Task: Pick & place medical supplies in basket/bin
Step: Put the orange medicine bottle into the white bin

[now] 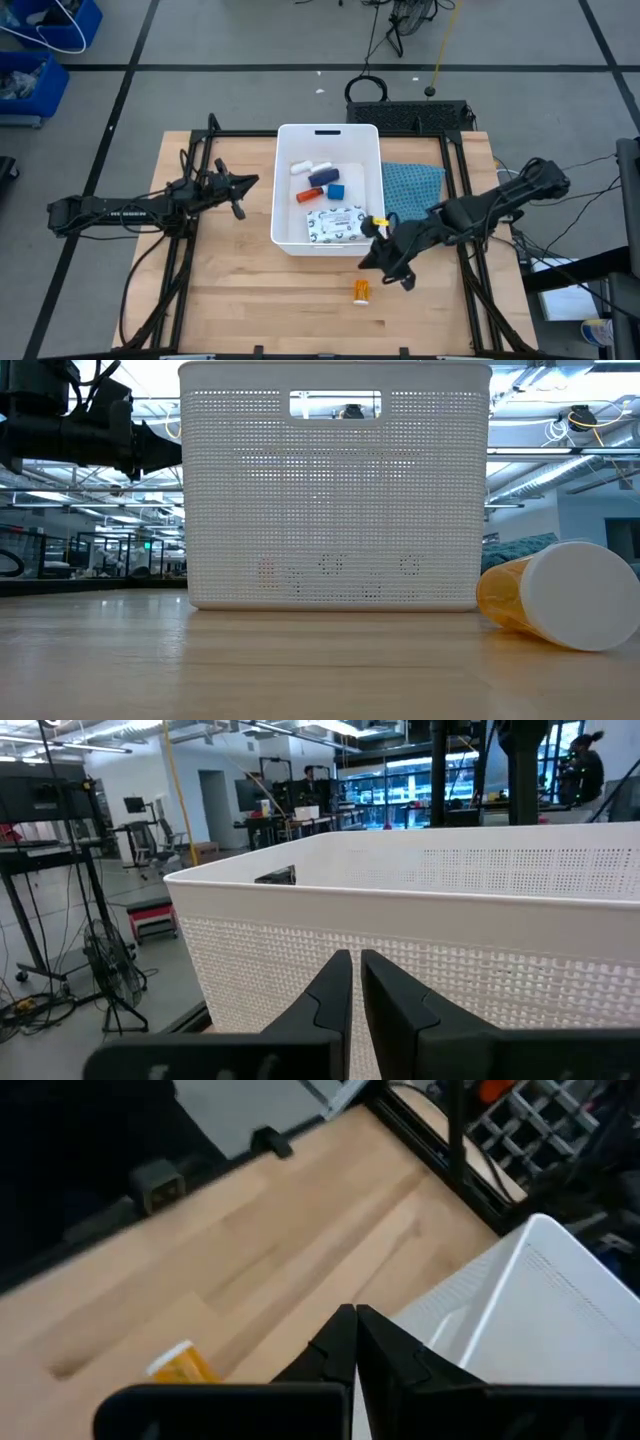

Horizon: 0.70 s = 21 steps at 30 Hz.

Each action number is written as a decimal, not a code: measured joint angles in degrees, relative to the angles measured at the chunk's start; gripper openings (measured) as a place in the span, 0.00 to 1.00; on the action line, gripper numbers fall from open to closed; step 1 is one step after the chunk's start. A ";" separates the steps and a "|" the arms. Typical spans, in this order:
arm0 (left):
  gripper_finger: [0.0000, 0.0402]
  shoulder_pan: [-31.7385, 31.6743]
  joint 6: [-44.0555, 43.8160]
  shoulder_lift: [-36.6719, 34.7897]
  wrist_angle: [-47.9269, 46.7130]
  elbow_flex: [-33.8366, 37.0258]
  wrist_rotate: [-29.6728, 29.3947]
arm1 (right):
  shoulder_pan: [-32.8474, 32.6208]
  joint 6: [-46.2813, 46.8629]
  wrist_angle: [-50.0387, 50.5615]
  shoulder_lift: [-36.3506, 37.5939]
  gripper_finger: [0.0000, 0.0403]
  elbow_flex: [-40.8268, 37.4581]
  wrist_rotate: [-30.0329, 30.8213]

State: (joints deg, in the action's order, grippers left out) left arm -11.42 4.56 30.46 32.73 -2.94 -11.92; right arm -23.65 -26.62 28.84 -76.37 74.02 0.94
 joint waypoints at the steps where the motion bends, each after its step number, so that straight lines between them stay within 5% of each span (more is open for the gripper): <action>1: 0.08 0.00 -0.18 0.00 0.00 0.00 0.00 | -0.10 -0.47 0.21 -0.84 0.01 0.45 0.55; 9: 0.08 0.00 -0.78 0.00 -1.06 0.00 0.00 | -2.12 -7.11 7.12 -7.12 0.22 0.61 -2.36; 21: 0.08 0.00 -5.04 0.02 -2.60 -0.02 0.97 | -6.79 -18.22 8.66 -16.77 0.68 -1.56 5.24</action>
State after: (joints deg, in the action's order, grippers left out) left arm -11.42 -0.48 30.48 30.13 -2.96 -10.95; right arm -30.44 -44.84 37.50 -93.14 72.46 6.18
